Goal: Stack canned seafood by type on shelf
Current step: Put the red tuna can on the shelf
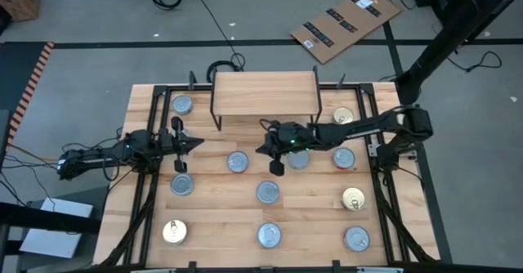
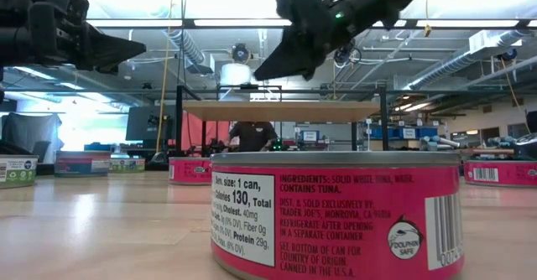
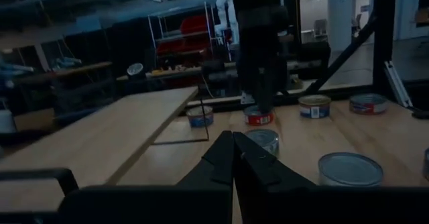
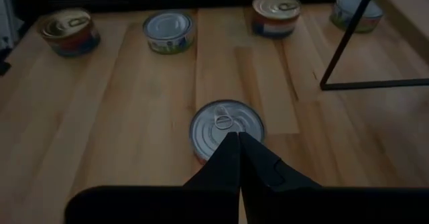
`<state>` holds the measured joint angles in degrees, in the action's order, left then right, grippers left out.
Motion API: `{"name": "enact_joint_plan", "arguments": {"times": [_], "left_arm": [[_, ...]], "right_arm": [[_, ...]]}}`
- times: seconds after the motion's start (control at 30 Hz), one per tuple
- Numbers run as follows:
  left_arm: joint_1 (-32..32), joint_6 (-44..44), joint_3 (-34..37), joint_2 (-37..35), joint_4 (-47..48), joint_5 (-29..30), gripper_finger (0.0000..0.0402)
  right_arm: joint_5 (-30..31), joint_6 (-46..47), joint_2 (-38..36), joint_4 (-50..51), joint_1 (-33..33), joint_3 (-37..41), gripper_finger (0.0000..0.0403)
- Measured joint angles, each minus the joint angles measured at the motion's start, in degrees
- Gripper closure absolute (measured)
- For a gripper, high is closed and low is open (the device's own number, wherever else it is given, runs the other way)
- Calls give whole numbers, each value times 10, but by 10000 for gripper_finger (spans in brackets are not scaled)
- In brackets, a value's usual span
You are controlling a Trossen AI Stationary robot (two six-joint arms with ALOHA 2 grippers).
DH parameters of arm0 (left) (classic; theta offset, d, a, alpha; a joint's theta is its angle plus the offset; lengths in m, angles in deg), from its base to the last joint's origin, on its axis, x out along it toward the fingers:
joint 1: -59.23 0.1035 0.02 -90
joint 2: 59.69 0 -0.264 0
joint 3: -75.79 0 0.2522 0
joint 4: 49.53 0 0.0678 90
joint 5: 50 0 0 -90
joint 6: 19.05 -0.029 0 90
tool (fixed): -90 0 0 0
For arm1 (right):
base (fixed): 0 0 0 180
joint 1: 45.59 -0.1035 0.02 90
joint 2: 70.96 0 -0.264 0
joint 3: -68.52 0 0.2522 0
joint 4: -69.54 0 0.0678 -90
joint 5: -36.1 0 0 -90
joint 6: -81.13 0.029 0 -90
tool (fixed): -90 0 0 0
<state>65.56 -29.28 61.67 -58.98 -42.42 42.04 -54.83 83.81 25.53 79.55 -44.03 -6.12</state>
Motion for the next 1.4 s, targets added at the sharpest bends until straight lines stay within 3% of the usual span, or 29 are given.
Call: {"name": "enact_joint_plan", "arguments": {"times": [0.23,0.57,0.87,1.17,1.4], "left_arm": [[0,-43,0,0,-9,-4,394],[0,-46,0,1,2,-74,394],[0,-93,-34,2,1,-83,396],[0,-138,-72,16,7,-129,396],[0,-153,-74,47,-19,-137,396]], "right_arm": [[0,41,91,19,0,-77,384],[5,65,178,82,0,-173,365],[17,127,181,113,11,-177,349],[42,180,218,124,17,-177,315],[48,184,225,132,19,-177,307]]}}
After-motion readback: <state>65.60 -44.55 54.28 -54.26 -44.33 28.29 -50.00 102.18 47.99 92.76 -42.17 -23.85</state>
